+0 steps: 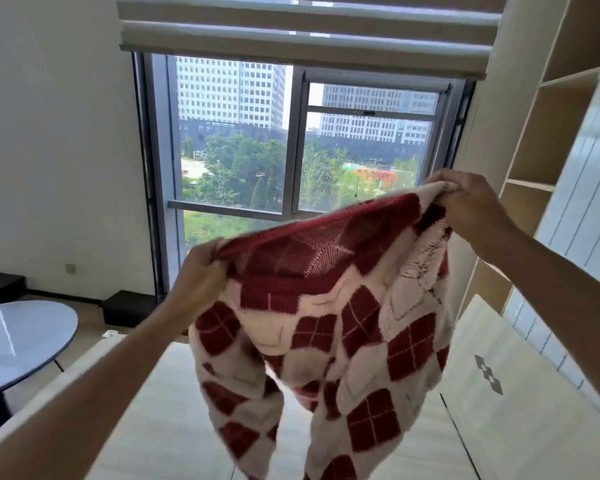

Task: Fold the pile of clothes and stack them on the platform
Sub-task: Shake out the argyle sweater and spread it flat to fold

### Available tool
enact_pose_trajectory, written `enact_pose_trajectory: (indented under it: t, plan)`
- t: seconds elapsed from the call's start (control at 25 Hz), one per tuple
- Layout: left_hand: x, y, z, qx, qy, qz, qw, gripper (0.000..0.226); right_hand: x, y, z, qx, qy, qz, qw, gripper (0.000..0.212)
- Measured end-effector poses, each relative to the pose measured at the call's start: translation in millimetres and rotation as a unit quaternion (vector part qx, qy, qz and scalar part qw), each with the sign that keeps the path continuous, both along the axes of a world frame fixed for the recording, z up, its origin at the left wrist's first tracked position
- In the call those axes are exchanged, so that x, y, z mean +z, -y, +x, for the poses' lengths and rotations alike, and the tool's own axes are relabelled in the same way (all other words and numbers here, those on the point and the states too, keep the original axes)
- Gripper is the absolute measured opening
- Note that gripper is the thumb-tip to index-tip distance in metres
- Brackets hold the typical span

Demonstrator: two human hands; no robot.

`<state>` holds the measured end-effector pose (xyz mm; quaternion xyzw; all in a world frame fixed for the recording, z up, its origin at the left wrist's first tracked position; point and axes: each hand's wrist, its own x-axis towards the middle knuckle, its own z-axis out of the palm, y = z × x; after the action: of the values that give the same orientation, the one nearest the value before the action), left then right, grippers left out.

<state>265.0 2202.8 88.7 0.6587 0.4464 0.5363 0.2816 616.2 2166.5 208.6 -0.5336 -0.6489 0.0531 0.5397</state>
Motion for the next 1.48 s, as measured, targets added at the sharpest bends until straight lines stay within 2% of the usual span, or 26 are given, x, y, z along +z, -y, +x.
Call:
enact_pose_trajectory:
  t: [0.08,0.12,0.2,0.28,0.36,0.44,0.52,0.64,0.72,0.84,0.96,1.16,1.32,1.48]
  plan:
    - [37.8,1.9,-2.5,-0.034,-0.066,0.087,0.993,0.016,-5.4,7.2,18.0,-0.015,-0.026,-0.019,0.999,0.026]
    - [55.6,5.2,-3.8,-0.059,-0.109,0.129,0.984,0.020,-7.4,10.5,24.7,-0.016,-0.052,-0.031,0.998,0.025]
    - [81.2,8.0,-11.1,-0.106,-0.215,0.207,0.949,0.048,-9.4,17.4,34.2,-0.001,-0.110,-0.045,0.993,0.029]
    - [93.0,3.8,-20.6,-0.096,-0.303,0.253,0.914,0.056,-11.0,24.8,39.7,0.045,-0.146,-0.055,0.987,0.029]
    - [93.1,-3.4,-28.8,-0.040,-0.333,0.317,0.887,0.035,-16.4,31.1,40.8,0.105,-0.139,-0.066,0.982,0.024]
    - [83.1,-7.5,-36.5,0.018,-0.312,0.375,0.873,0.017,-25.1,36.6,36.5,0.135,-0.108,-0.064,0.983,0.016]
    - [63.2,-12.6,-41.0,0.064,-0.265,0.359,0.892,0.020,-35.8,39.7,30.6,0.127,-0.056,-0.029,0.990,0.010]
    - [31.2,-16.3,-41.6,0.096,-0.193,0.242,0.946,0.023,-53.9,42.6,21.7,0.087,0.011,0.006,0.996,0.023]
    - [7.5,-16.0,-47.3,0.076,-0.203,0.209,0.954,0.023,-69.9,43.0,20.5,0.074,0.021,-0.008,0.997,0.027]
    - [-21.9,-10.9,-64.1,-0.021,-0.294,0.204,0.934,0.030,-104.5,41.8,23.6,0.056,0.044,-0.050,0.996,0.028]
    - [-60.3,-10.4,-75.7,-0.037,-0.379,0.195,0.904,0.042,-146.1,48.4,18.5,0.058,0.068,-0.103,0.991,0.030]
    - [-144.8,34.5,-84.8,-0.031,-0.390,0.165,0.905,0.030,-227.8,72.6,18.1,0.114,0.080,-0.208,0.968,0.031]
    - [-164.2,61.4,-90.8,-0.048,-0.403,0.164,0.899,0.028,-267.3,89.6,25.5,0.147,0.062,-0.281,0.946,0.021]
    - [-167.5,25.8,-87.7,-0.060,-0.426,0.181,0.885,0.028,-285.7,57.7,23.5,0.156,0.029,-0.315,0.936,0.021]
